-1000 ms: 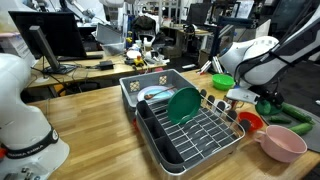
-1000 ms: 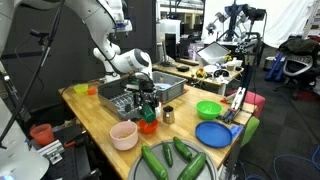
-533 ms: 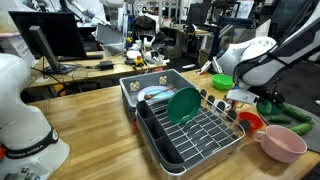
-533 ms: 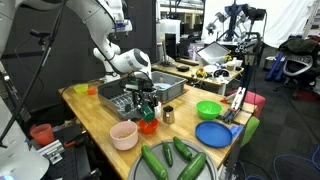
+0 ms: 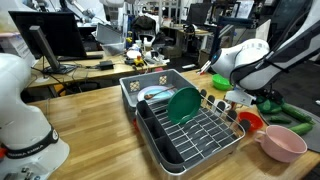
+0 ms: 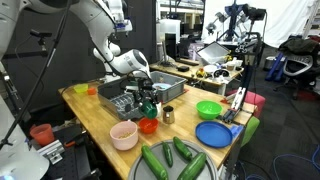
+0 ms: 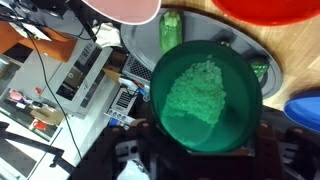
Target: Pour the contents in the dark green cup into the orange bowl
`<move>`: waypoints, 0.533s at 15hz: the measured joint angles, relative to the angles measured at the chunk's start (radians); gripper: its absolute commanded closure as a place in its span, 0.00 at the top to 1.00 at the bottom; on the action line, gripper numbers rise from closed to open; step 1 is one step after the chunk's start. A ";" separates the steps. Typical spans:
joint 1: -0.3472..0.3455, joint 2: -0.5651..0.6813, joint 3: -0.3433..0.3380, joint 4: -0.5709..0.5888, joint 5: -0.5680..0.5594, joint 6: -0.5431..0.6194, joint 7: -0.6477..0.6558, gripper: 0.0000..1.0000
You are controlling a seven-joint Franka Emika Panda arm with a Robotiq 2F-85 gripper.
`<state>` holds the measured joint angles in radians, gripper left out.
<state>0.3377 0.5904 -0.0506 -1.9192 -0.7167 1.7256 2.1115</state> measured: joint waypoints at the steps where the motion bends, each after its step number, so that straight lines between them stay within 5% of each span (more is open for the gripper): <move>1: 0.000 0.001 0.002 0.002 -0.010 -0.008 0.006 0.45; 8: 0.013 0.013 0.021 0.011 -0.101 -0.083 0.049 0.45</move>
<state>0.3503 0.6033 -0.0295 -1.9087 -0.8182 1.6430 2.1607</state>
